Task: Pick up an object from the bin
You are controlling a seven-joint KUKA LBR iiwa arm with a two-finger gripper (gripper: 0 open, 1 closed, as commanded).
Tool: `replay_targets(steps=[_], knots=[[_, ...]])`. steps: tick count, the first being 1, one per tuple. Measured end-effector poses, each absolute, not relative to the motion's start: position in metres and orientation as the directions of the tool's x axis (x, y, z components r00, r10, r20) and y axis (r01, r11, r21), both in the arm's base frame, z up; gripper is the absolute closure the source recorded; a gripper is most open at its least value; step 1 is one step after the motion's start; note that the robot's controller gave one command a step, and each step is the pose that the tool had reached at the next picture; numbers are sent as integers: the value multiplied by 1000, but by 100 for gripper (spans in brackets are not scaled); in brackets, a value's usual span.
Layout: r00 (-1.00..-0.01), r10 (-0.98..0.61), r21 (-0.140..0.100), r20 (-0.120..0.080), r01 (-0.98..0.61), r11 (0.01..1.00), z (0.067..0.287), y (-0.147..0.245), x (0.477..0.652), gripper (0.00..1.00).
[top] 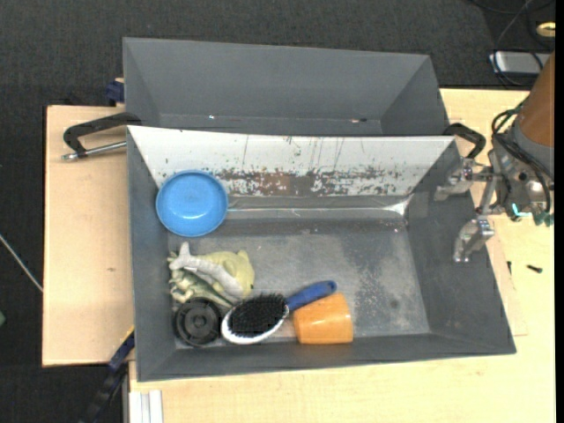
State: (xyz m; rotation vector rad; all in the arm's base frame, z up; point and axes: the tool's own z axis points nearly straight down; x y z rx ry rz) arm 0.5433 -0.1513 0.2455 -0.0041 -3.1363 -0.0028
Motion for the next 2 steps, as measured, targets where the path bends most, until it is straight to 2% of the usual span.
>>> replay_targets(steps=[1, 2], knots=[[-968, -250, 4, 3, -250, 968, 75, -93, 515, 0], [-1000, -2, 3, -7, -2, 1000, 85, -25, 547, 0]])
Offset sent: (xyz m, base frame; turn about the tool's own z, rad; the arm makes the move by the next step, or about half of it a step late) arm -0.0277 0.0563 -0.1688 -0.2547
